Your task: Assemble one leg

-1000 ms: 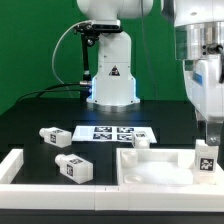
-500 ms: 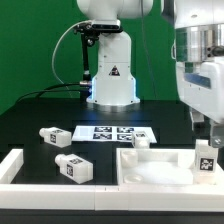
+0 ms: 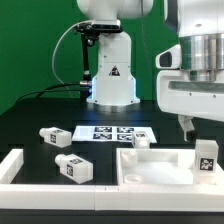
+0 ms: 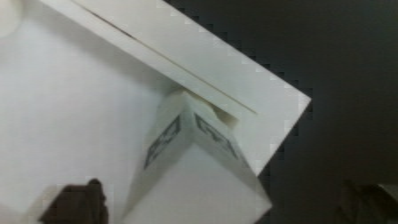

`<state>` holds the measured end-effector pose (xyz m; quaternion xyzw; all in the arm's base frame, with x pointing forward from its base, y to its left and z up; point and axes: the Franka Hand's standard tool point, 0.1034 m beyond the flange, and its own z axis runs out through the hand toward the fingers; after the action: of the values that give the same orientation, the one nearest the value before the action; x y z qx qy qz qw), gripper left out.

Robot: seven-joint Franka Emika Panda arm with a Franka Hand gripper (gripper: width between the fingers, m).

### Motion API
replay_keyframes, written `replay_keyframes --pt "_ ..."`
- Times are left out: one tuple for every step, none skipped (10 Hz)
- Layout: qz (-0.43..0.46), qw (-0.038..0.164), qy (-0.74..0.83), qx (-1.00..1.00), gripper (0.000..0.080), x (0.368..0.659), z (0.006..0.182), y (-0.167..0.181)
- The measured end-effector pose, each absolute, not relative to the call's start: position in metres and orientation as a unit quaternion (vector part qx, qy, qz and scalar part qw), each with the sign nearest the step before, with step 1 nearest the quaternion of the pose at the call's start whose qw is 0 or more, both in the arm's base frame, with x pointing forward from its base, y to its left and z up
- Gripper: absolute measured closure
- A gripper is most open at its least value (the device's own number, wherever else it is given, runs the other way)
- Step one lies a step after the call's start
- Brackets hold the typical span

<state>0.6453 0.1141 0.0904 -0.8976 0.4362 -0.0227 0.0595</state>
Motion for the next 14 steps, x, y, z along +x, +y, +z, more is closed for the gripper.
replay_keyframes --pt "-0.027 0.052 0.378 -0.924 0.0151 0.645 0.089 0.114" --pt "-0.037 0.025 0.265 -0.963 0.0151 0.644 0.084 0.114" --pt "-0.041 0.02 0.188 -0.981 0.0151 0.645 0.078 0.115" --pt "-0.05 0.018 0.154 -0.987 0.0151 0.644 0.073 0.116" --pt "-0.049 0.019 0.17 -0.984 0.0273 0.645 0.074 0.116" --pt "-0.049 0.02 0.181 -0.982 0.0424 0.644 0.074 0.115" --pt "-0.048 0.018 0.187 -0.981 0.0424 0.644 0.073 0.112" --pt "-0.048 0.018 0.203 -0.978 0.0511 0.644 0.073 0.11" --pt "-0.047 0.018 0.224 -0.973 0.0511 0.644 0.073 0.109" --pt "-0.045 0.015 0.236 -0.971 0.0511 0.644 0.073 0.105" --pt "-0.045 0.014 0.234 -0.971 0.0511 0.643 0.073 0.105" --pt "-0.045 0.014 0.234 -0.971 0.0511 0.644 0.073 0.105" --pt "-0.045 0.014 0.233 -0.971 0.0511 0.644 0.073 0.105" --pt "-0.045 0.014 0.233 -0.971 0.0511 0.644 0.073 0.105"
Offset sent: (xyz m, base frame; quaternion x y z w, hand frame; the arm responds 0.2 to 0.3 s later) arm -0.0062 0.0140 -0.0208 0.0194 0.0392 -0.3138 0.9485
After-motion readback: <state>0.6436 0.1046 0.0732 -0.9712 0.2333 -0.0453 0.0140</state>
